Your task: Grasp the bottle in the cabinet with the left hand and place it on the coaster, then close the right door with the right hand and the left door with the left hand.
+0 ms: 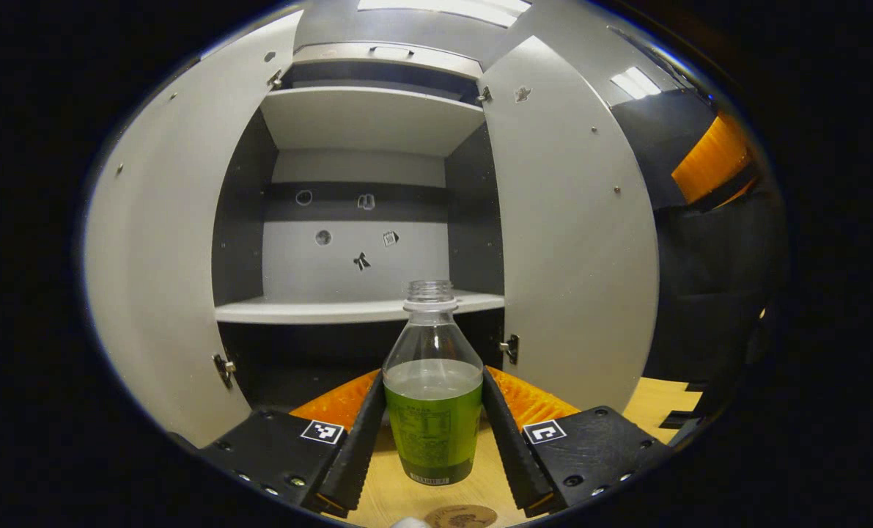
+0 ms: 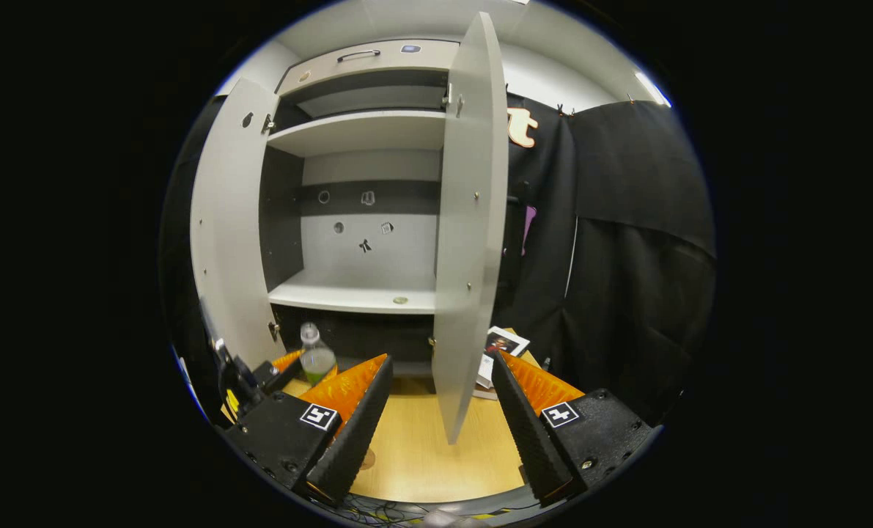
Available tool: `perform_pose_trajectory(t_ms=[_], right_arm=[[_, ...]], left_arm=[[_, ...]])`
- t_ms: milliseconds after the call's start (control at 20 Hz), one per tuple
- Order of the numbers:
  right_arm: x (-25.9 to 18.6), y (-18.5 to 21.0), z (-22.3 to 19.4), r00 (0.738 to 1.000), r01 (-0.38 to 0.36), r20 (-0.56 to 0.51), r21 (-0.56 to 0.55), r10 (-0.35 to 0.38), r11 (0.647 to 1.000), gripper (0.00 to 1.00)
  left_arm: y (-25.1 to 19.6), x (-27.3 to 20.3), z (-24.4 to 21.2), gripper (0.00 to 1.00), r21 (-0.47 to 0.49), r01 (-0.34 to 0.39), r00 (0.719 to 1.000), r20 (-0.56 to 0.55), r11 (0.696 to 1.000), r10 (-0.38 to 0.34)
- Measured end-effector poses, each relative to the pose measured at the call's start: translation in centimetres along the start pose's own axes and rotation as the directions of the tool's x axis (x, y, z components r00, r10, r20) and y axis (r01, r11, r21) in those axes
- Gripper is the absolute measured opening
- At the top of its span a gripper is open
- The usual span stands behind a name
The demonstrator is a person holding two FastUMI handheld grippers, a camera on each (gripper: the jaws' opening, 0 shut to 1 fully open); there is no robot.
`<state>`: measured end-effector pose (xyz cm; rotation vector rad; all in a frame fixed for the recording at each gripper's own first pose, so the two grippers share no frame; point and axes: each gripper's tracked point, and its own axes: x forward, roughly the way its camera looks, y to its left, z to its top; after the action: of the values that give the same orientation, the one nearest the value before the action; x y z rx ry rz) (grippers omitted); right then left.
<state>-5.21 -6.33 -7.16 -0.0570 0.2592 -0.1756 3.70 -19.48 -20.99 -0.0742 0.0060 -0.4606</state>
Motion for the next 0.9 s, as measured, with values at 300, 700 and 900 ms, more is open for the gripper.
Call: perform_pose_trajectory(t_ms=[300, 700, 900], right_arm=[[-0.1, -0.8, -1.5, 0.999, 0.006, -0.045, -0.039, -0.008, 0.999, 0.84], [-0.4, -0.2, -2.9, 0.996, -0.022, -0.092, -0.086, 0.014, 0.996, 0.84], [-0.7, -0.4, -2.6, 0.996, -0.015, -0.085, -0.098, 0.007, 0.995, 0.84]], left_arm=[[-1.5, -3.0, -6.5, 0.74, -0.038, 0.048, 0.999, -0.021, 0.998, -0.049], [-2.2, -2.9, -12.6, 0.76, 0.035, 0.116, 0.992, -0.053, 0.993, -0.114], [-2.1, -3.6, -13.2, 0.75, 0.024, 0.108, 0.993, -0.056, 0.994, -0.106]])
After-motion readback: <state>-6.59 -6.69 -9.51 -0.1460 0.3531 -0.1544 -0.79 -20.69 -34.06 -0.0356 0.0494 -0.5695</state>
